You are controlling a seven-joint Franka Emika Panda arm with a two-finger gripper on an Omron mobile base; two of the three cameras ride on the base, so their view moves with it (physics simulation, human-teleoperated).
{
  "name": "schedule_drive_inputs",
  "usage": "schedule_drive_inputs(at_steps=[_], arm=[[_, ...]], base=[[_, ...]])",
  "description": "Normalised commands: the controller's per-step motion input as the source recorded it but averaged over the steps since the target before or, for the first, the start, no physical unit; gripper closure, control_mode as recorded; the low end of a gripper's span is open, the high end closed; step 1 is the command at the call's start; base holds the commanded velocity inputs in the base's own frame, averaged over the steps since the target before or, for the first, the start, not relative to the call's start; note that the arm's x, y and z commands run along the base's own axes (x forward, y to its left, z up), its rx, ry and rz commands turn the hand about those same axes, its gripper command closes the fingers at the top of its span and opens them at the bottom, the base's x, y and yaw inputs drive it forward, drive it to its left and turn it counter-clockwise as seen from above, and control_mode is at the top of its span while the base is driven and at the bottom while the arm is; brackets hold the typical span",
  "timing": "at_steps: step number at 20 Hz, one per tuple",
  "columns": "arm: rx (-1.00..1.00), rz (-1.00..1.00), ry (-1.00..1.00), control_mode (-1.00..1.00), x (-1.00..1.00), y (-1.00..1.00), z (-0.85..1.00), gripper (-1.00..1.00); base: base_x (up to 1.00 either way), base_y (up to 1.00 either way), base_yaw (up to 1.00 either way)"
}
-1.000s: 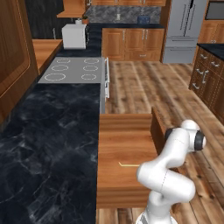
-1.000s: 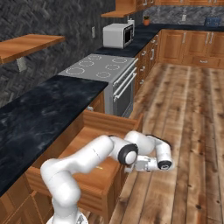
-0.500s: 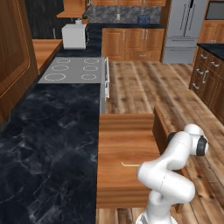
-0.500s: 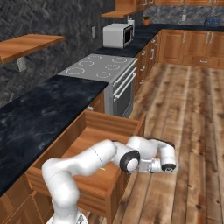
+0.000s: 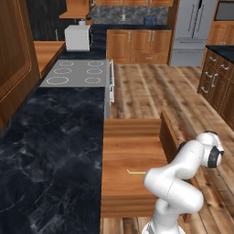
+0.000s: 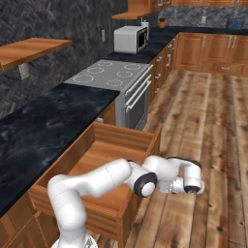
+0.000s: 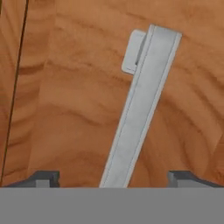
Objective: Take a straw from the drawer in front and place it inside the glass cup on the dining counter.
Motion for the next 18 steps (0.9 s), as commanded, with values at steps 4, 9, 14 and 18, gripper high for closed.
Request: schedule_drive_inputs(at_steps=[4,9,14,18], arm=[[0.0,-0.08,0.11,-1.0,0.05,-0.1,0.41,-1.0],[-0.02,-0.08,0.17,-1.0,0.0,0.0,0.65,-1.0],[-0.04,-0.07,0.15,-1.0,0.0,-0.02,0.59,-1.0],[-0.06,-0.06,0.1,-1.0,-0.05,0.0,0.62,-1.0]], base=[[0.0,0.0,0.0],[0.0,0.0,0.0],[0.0,0.0,0.0],[0.0,0.0,0.0]])
